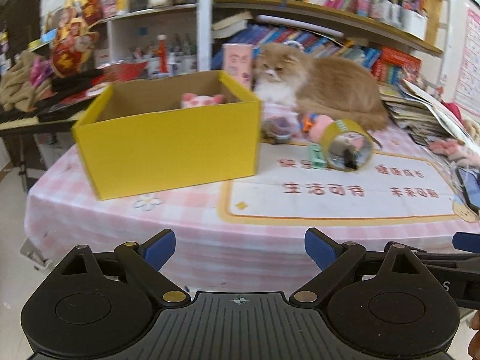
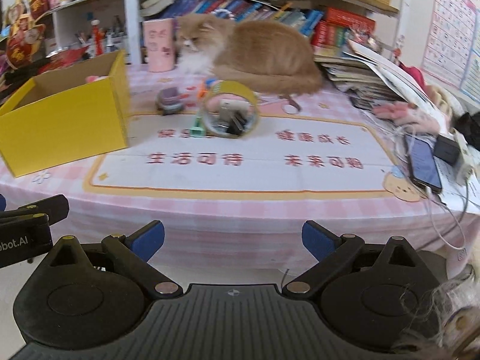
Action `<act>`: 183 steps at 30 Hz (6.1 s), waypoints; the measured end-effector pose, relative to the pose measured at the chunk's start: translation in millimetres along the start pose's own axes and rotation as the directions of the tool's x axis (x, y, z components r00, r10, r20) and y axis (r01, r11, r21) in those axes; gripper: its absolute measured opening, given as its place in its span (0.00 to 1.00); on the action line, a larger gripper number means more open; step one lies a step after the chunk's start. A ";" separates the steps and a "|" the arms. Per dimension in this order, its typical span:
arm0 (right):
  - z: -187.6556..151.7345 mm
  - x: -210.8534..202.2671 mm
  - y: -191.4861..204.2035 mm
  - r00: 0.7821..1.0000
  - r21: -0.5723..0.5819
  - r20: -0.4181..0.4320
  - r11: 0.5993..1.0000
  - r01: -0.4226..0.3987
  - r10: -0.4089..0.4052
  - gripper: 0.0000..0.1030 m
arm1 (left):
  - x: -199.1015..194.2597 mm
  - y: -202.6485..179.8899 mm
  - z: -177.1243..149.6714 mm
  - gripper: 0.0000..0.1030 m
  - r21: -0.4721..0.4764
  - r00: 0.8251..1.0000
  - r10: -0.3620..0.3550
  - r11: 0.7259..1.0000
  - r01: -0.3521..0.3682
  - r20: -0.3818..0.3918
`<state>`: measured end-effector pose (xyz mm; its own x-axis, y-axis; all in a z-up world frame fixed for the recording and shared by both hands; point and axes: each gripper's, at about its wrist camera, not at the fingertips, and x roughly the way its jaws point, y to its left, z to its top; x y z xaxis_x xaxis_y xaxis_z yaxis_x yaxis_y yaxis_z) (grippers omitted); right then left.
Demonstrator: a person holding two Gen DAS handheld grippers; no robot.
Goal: Organize objects
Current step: 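Move both open tools back toward the tape roll and clip, then grasp the yellow tape roll with the right tool while the left tool grasps the black binder clip, then carry the tape roll and binder clip with both tools into the yellow box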
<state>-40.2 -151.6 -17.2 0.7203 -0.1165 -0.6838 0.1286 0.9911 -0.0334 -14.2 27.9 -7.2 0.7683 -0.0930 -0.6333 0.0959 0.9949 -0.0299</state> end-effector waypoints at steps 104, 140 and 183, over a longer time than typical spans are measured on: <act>93.7 113.8 -92.2 0.929 0.026 -0.162 0.943 -0.332 0.332 0.06 | 81.2 -60.4 46.0 0.24 -0.130 0.999 0.020 0.991 -0.026 -0.044; 29.6 24.9 117.2 0.869 -0.133 -0.201 0.867 -0.481 0.451 0.06 | -38.4 104.3 -11.7 0.24 -0.131 0.991 0.114 0.986 -0.104 0.072; 201.7 174.9 217.8 0.902 -0.547 -0.132 0.729 -0.412 0.411 0.08 | 130.6 123.5 123.1 0.25 -0.063 0.979 0.201 0.978 -0.198 0.036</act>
<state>251.3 31.0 3.0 0.6130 0.3104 -0.7265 -0.5755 0.8055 -0.1415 175.8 134.0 1.7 0.7942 0.1073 -0.5982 -0.0983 0.9940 0.0477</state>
